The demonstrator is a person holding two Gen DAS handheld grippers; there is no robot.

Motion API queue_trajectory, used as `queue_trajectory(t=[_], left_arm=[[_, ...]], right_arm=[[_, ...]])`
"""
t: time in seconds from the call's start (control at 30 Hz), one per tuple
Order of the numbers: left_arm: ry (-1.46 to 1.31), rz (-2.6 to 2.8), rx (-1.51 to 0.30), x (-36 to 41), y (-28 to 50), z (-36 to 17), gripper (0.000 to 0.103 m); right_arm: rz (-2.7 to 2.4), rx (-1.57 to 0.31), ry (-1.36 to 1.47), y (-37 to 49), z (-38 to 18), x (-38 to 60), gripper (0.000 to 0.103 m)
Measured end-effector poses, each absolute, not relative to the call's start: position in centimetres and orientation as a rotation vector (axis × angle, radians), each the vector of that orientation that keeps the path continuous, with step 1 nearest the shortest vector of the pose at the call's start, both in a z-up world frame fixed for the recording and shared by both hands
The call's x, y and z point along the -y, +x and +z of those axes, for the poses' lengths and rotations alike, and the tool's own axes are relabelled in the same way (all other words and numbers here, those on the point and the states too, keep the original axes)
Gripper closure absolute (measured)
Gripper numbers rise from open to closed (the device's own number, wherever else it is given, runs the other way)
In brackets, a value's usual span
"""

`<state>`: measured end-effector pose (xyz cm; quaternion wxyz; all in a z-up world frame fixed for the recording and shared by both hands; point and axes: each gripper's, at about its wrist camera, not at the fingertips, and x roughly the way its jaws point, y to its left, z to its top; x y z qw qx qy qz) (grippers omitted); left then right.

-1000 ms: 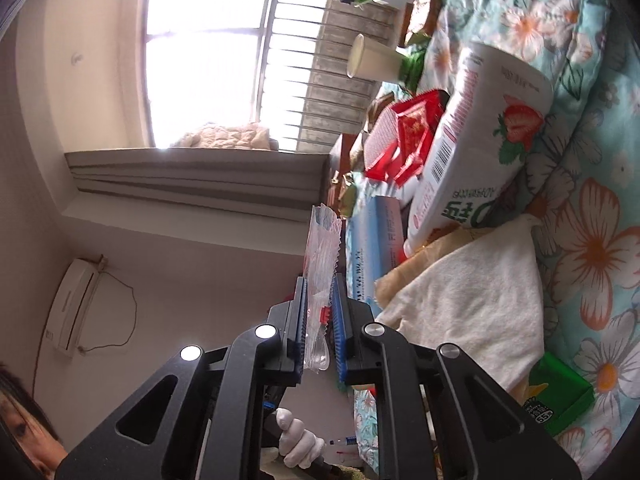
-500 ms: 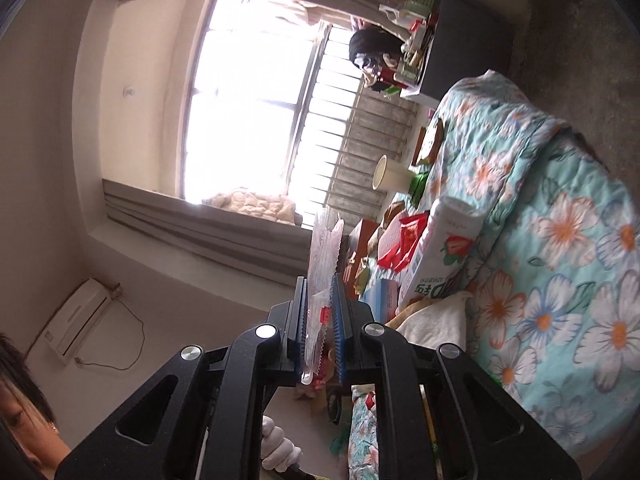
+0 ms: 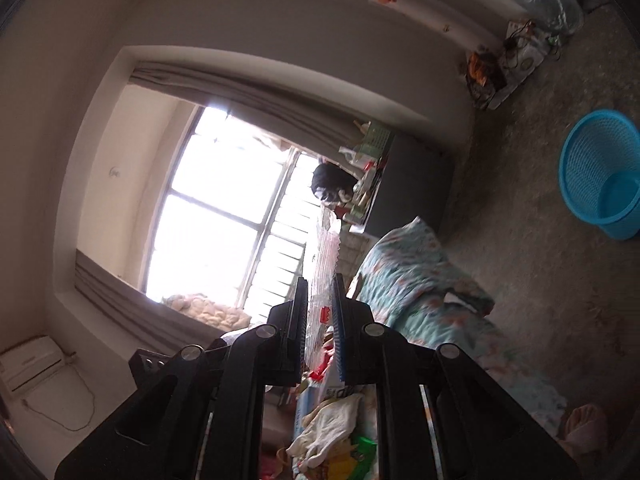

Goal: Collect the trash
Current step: 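Carry the bowl and bag over the blue wastebasket and open both tools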

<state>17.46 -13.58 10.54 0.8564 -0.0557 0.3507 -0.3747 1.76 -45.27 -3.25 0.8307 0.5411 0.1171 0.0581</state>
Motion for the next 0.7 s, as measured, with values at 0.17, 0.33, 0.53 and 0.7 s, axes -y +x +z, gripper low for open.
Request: queue_trajectory(t=[0.17,0.33,0.53,0.7], left_arm=[[0.001,-0.881,-0.858,24.7,19.7,7.7,0.042],[0.143,-0.933,-0.968,35.3,22.6,2.5,0.042],[0.243,-0.934,-1.098,45.8,26.6,-6.7,0.042],[0.307,-0.906,-1.146,51.7,28.6,-12.4,0.042]], right_arm=[[-0.199,-0.23,1.036,-0.6,-4.4,49.8,0.091],[-0.384,-0.279,1.081,0.3,-9.1,54.5,0.091],[-0.505,-0.401,1.172,4.1,-17.0,59.1,0.091],[-0.572,-0.506,1.217,8.3,-22.7,63.3,0.091]])
